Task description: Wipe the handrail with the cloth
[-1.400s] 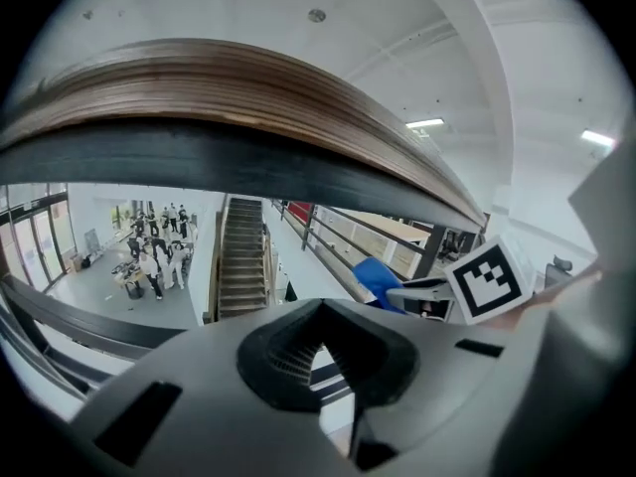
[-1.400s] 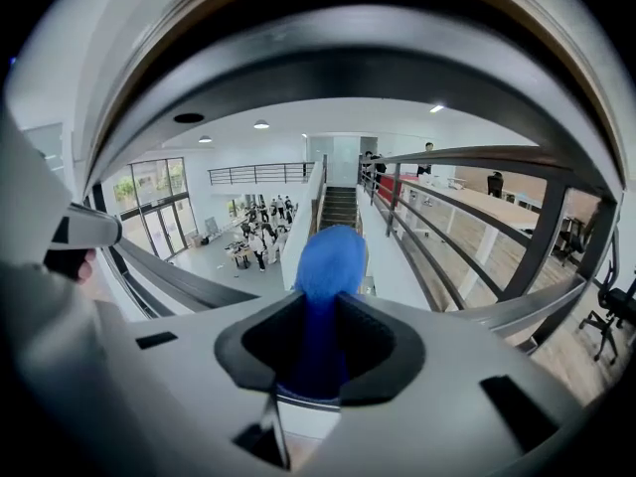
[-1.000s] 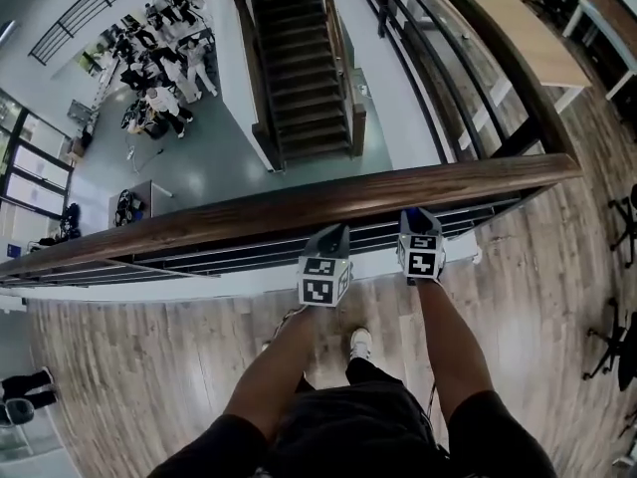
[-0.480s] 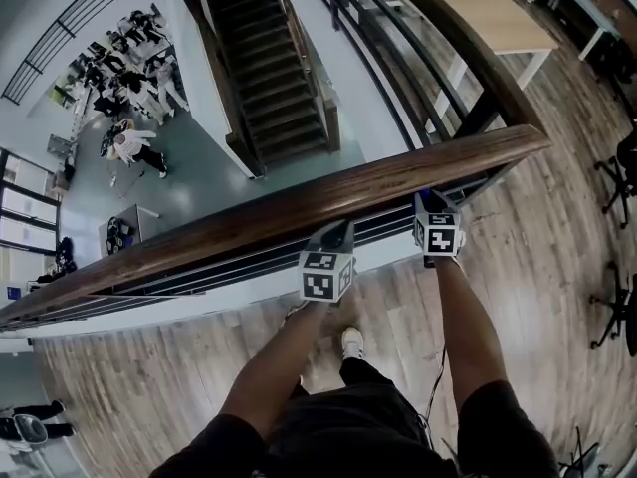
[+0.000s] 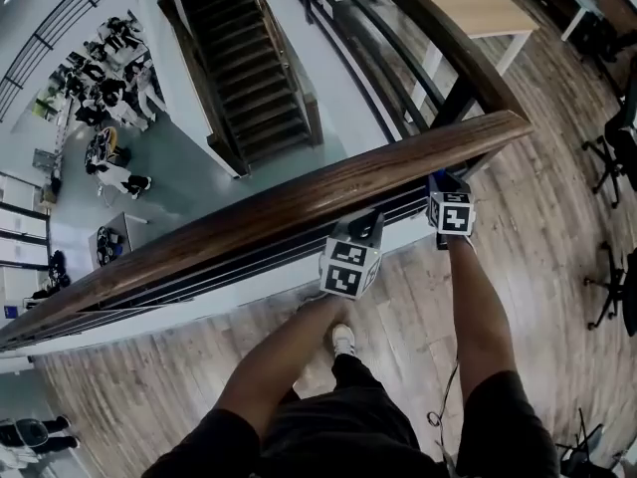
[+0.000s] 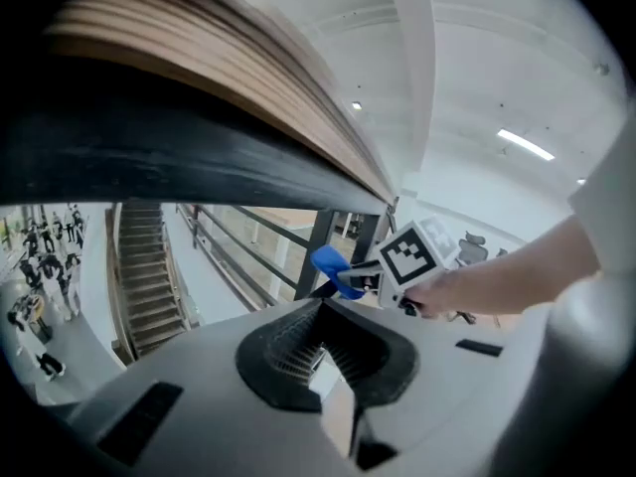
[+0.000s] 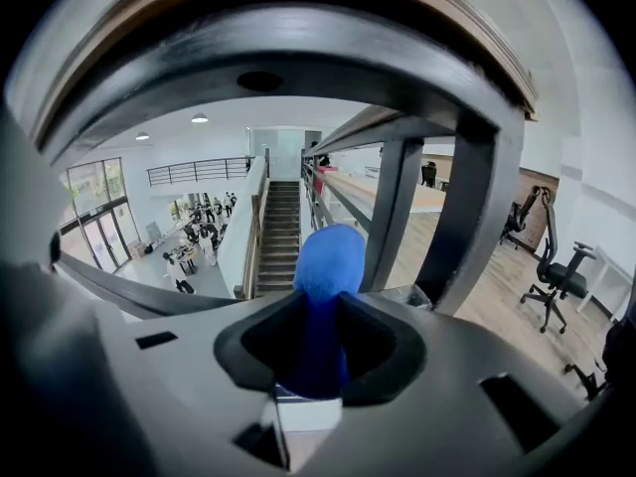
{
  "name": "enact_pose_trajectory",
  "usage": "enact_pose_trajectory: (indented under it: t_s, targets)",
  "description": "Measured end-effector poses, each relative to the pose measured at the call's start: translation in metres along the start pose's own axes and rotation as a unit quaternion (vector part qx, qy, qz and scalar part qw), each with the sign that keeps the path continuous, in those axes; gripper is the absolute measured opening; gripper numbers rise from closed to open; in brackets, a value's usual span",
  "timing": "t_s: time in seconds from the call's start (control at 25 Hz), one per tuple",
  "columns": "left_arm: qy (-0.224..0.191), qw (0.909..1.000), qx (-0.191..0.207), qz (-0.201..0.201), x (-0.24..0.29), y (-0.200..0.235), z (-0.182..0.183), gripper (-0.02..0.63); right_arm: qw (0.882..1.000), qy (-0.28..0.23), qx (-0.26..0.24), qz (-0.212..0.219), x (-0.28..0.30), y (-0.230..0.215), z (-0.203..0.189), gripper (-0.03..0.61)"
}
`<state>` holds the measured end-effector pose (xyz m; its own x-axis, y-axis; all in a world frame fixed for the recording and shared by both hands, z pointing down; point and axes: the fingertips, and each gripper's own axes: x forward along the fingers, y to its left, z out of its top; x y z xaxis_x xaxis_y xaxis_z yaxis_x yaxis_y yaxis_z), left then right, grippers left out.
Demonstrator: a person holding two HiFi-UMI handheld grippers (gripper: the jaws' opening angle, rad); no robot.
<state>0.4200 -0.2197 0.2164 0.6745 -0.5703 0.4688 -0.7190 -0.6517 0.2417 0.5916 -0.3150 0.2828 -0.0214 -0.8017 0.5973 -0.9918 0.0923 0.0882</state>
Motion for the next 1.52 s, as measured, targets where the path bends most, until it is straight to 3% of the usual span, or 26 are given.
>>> enact_pose_trajectory:
  t_s: [0.12,0.28,0.56,0.68,0.92,1.08,1.2,1.36,1.52]
  targets:
    - [0.003,0.9996,0.022,-0.019,0.011,-0.025,0.002,0.003,1.000,0.004,0.003,-0.013,0.002,-0.019,0.003,0.103]
    - [-0.010,0.9991,0.018,-0.037,0.014,-0.045,0.007,0.003,0.999,0.014,0.002,-0.030,0.008,-0.046,0.003,0.103]
    - [-0.012,0.9997,0.005,-0.023,0.007,-0.022,-0.009,0.003,0.998,0.012,0.016,-0.053,0.016,-0.055,-0.001,0.103]
    - [-0.014,0.9998,-0.004,-0.010,-0.007,-0.005,-0.020,0.003,0.999,-0.019,0.015,-0.034,0.003,-0.031,0.004,0.101]
    - [-0.025,0.9992,-0.022,0.024,-0.062,0.042,-0.047,0.003,0.997,-0.074,-0.009,0.012,-0.039,0.075,0.011,0.101]
    - [-0.029,0.9981,-0.043,0.032,-0.116,0.071,-0.072,0.003,0.994,-0.086,-0.010,0.074,-0.070,0.176,0.001,0.101]
    - [-0.029,0.9951,-0.069,0.065,-0.167,0.106,-0.099,0.003,0.988,-0.081,-0.017,0.130,-0.094,0.261,-0.015,0.101]
    - [-0.031,0.9855,-0.110,0.126,-0.245,0.161,-0.152,0.003,0.975,-0.077,-0.046,0.203,-0.123,0.378,-0.051,0.101]
    - [-0.032,0.9677,-0.160,0.192,-0.326,0.222,-0.211,0.003,0.960,-0.069,-0.071,0.262,-0.142,0.493,-0.087,0.101]
